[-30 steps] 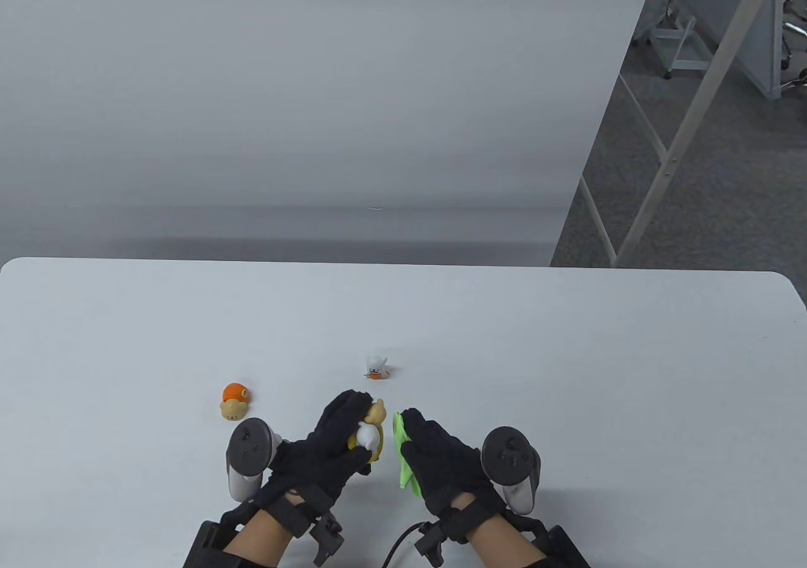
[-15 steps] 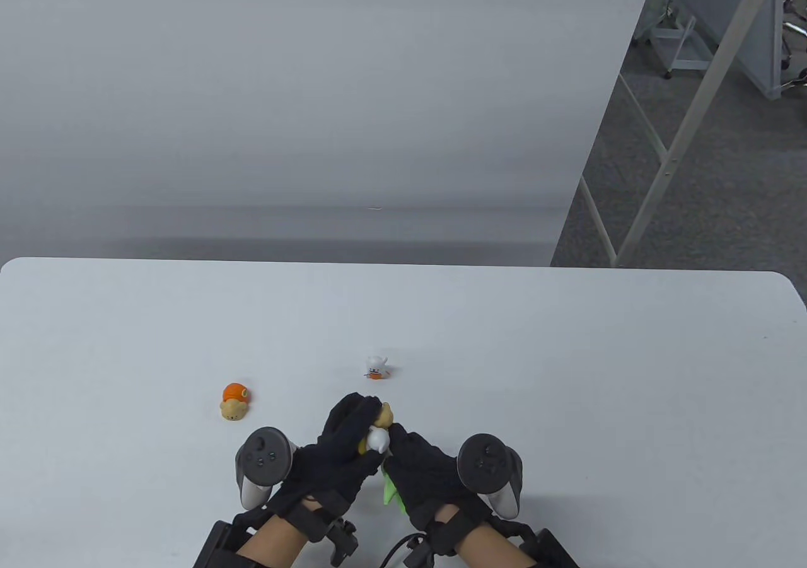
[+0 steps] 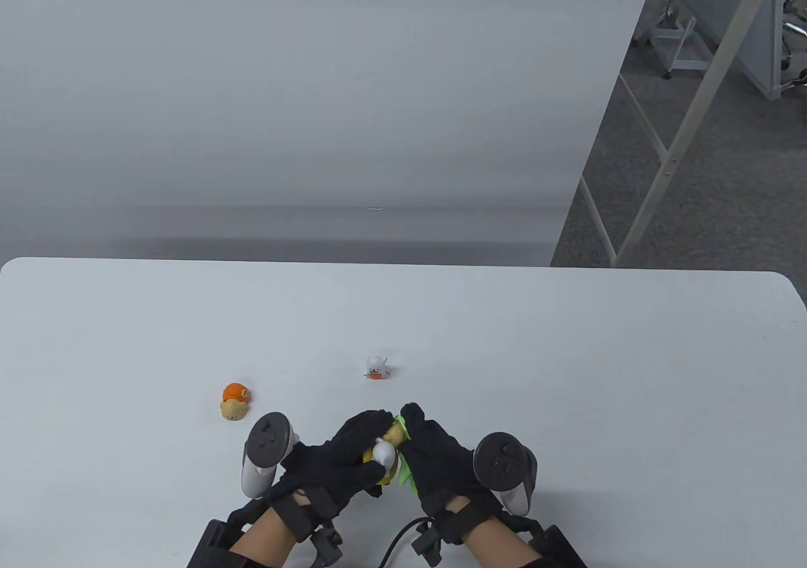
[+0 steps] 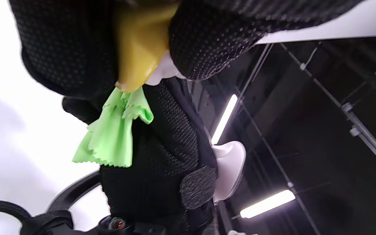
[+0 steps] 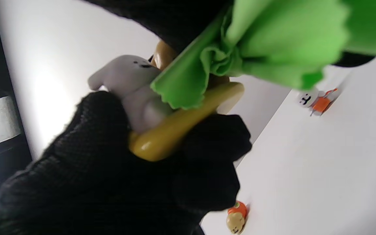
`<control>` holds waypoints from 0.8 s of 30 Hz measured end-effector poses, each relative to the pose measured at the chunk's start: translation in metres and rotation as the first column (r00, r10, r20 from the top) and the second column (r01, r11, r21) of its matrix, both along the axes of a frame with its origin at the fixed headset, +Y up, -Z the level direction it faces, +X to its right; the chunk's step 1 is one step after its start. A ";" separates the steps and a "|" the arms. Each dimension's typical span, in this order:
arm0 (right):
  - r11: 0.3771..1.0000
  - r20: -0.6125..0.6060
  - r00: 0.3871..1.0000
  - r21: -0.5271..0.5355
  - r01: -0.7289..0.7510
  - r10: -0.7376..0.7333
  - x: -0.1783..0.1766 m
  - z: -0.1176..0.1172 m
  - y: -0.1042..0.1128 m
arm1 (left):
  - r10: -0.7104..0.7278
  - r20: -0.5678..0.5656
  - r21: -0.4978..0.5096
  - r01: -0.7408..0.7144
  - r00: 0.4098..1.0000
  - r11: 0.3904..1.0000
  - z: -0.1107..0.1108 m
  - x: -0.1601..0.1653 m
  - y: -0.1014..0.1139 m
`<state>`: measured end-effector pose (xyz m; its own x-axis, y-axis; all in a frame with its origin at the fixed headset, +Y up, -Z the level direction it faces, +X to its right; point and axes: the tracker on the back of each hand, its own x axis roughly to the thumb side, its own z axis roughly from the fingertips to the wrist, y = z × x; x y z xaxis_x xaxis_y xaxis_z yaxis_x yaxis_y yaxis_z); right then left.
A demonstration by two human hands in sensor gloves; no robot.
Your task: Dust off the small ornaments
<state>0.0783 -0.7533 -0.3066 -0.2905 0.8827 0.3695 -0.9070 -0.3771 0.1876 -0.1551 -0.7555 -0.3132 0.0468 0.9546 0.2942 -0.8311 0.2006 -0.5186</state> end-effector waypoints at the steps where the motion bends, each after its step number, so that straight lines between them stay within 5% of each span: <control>1: 1.000 -0.009 1.000 -0.015 -0.001 0.000 0.000 0.001 0.000 | -0.019 0.005 0.011 0.019 1.000 1.000 0.000 0.002 0.002; 6: 0.997 -0.028 0.999 0.062 -0.039 0.041 -0.006 0.004 0.010 | -0.138 -0.149 0.031 0.144 0.979 0.989 0.005 0.006 0.005; 10: 0.972 -0.053 0.981 0.156 -0.176 0.186 -0.016 0.013 0.014 | -0.103 -0.148 -0.036 0.099 0.984 0.994 0.002 0.001 -0.003; 16: 0.969 -0.135 0.972 0.187 -0.164 0.191 -0.021 0.015 0.016 | -0.154 -0.221 -0.056 0.145 0.963 0.988 0.000 -0.008 -0.005; 20: 0.978 -0.120 0.977 0.127 -0.163 0.178 -0.013 0.010 0.017 | -0.123 -0.201 -0.066 0.112 0.972 0.992 -0.002 -0.013 -0.007; 24: 0.989 -0.016 0.990 0.055 -0.141 0.142 0.002 0.000 0.010 | -0.016 -0.061 -0.101 0.009 0.998 0.995 -0.003 -0.012 -0.011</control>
<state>0.0802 -0.7435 -0.3063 -0.4030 0.8122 0.4218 -0.8402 -0.5110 0.1814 -0.1667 -0.7666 -0.3163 0.0741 0.9784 0.1928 -0.8599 0.1606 -0.4845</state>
